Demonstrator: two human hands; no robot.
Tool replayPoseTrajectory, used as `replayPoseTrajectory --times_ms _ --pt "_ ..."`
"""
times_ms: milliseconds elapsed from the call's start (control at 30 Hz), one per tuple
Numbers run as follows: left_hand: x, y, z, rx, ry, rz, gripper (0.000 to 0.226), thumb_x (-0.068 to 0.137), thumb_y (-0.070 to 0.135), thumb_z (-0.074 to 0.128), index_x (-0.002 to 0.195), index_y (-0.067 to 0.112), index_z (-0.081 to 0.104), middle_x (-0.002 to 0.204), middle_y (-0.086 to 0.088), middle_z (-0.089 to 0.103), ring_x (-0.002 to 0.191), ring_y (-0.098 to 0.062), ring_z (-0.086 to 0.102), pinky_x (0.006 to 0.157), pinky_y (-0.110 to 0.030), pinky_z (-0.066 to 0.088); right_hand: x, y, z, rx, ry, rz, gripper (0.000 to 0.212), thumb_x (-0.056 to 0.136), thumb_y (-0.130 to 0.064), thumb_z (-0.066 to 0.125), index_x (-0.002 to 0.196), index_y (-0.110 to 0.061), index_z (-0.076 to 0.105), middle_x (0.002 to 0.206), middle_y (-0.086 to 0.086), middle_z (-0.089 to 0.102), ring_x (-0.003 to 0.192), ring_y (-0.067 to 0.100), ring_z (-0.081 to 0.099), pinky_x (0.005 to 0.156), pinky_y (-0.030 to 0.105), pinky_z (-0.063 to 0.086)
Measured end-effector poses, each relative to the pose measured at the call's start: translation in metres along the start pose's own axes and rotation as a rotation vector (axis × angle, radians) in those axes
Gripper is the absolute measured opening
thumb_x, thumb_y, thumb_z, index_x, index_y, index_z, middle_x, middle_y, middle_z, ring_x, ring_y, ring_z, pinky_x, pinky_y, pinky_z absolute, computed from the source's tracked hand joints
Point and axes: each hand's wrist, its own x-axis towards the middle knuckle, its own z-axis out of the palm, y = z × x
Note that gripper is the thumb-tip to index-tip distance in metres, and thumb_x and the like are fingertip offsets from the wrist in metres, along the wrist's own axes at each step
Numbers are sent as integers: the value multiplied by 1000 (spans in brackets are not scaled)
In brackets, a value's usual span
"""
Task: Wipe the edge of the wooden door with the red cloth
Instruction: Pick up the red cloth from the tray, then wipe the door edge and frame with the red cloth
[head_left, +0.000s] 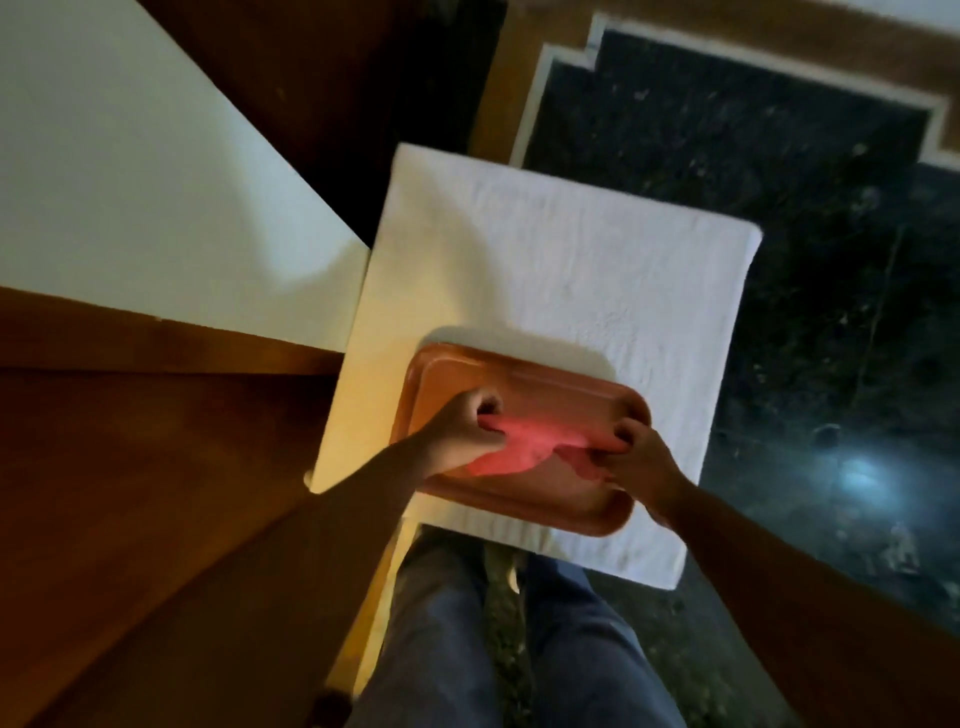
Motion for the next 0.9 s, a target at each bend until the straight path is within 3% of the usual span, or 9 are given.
replayPoseTrajectory --times_ms 67,167,333,400,467,567,633,700,900 --pt "-28 25 -18 -109 48 35 35 83 10 75 104 32 57 101 6 63 100 -14 62 77 -22 49 -31 -21 -19 223 62 -31 26 74 -7 78 98 -9 66 95 21 70 87 45 67 77 56 56" --pt "-86 61 -50 -273 147 83 45 83 17 82 123 16 61 114 -4 70 107 -18 67 89 -32 56 -85 -68 -38 385 107 -126 30 80 -30 78 98 -7 68 91 21 71 80 36 68 69 46 57" --pt "-195 103 -90 -435 484 161 28 76 12 87 94 19 66 92 -4 71 92 -24 68 75 -37 57 -160 -160 -31 207 153 -419 27 90 -36 67 79 -12 68 75 9 72 72 23 69 64 42 56" --pt "-243 115 -106 -486 631 181 33 69 18 88 94 10 67 93 -13 70 90 -27 66 77 -44 55 -184 -197 -19 133 180 -531 18 89 -28 68 78 -14 70 74 3 71 73 20 67 66 35 55" --pt "-300 128 -124 -526 757 227 51 62 32 87 99 2 67 97 -18 71 90 -26 66 80 -46 56 -215 -241 -4 71 220 -642 16 89 -22 68 96 -9 74 90 7 73 83 25 66 78 41 55" --pt "-377 143 -153 -566 860 341 58 54 44 83 100 13 65 100 -12 71 92 -24 68 81 -49 57 -261 -310 23 27 246 -864 10 89 -22 68 88 -13 72 86 8 73 70 16 63 62 29 49" --pt "-428 151 -176 -516 949 425 57 55 46 79 99 15 63 94 -4 70 83 -10 69 71 -32 57 -297 -360 43 104 208 -954 7 90 -19 66 85 -18 70 76 0 71 64 8 60 60 25 48" --pt "-475 157 -199 -414 1079 501 51 57 50 74 95 18 62 88 4 68 74 4 66 65 -17 52 -334 -403 67 235 136 -961 17 95 -20 60 104 -11 70 77 -4 65 79 12 62 79 31 54" --pt "-556 145 -230 -132 1383 482 45 65 59 62 90 21 64 82 2 70 72 -12 67 60 -28 48 -412 -451 165 508 112 -1130 25 95 -46 52 117 -33 51 108 -5 66 100 21 67 87 39 55"
